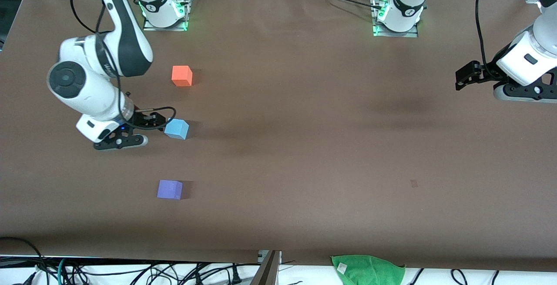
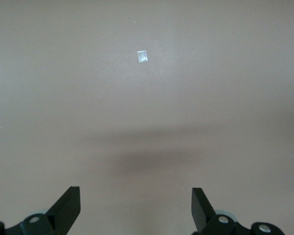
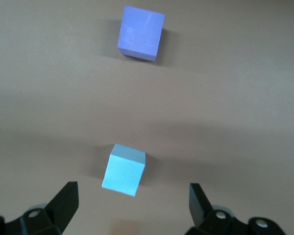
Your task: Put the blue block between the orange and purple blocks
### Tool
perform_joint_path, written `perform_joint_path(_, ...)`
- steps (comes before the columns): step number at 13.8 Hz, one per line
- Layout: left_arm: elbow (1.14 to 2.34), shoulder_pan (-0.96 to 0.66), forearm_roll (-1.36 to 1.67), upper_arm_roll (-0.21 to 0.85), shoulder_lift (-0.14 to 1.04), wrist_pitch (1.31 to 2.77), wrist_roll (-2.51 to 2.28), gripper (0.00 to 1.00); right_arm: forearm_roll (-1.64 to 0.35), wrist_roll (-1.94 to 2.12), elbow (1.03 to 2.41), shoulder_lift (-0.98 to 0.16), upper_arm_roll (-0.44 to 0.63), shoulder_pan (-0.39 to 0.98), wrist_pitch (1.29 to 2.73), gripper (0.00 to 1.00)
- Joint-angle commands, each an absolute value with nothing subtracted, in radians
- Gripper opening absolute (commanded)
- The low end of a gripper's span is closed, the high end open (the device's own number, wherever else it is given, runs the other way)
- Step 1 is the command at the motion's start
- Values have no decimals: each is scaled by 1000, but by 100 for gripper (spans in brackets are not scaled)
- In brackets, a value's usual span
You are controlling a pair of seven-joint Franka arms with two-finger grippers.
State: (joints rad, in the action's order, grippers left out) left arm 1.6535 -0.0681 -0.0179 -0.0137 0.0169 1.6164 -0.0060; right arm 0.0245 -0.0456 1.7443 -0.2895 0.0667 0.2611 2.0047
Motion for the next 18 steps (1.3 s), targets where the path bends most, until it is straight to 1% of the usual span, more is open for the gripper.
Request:
perform_joint_path(1,1631,-74,-14,-18,23,1595,2,100,37,6,1611,-290,81,256,1843,100)
perform_joint_path(7,1631,-74,-14,-18,23,1595,2,100,26,6,1424,-287,106,258,1593,100)
perform_joint_path(9,1631,-75,-14,-18,23,1595,2,100,25,3,1401,-287,121,258,1525,100)
perform_joint_path(11,1631,-75,-14,-18,23,1595,2,100,32,2,1375,-287,120,258,1500,100)
perform_joint_path(14,1631,-75,-14,-18,23,1595,2,100,34,2,1373,-258,110,256,1422,100)
perform_joint_path(18,1631,-75,-14,-18,23,1595,2,100,37,6,1388,-241,107,249,1408,100)
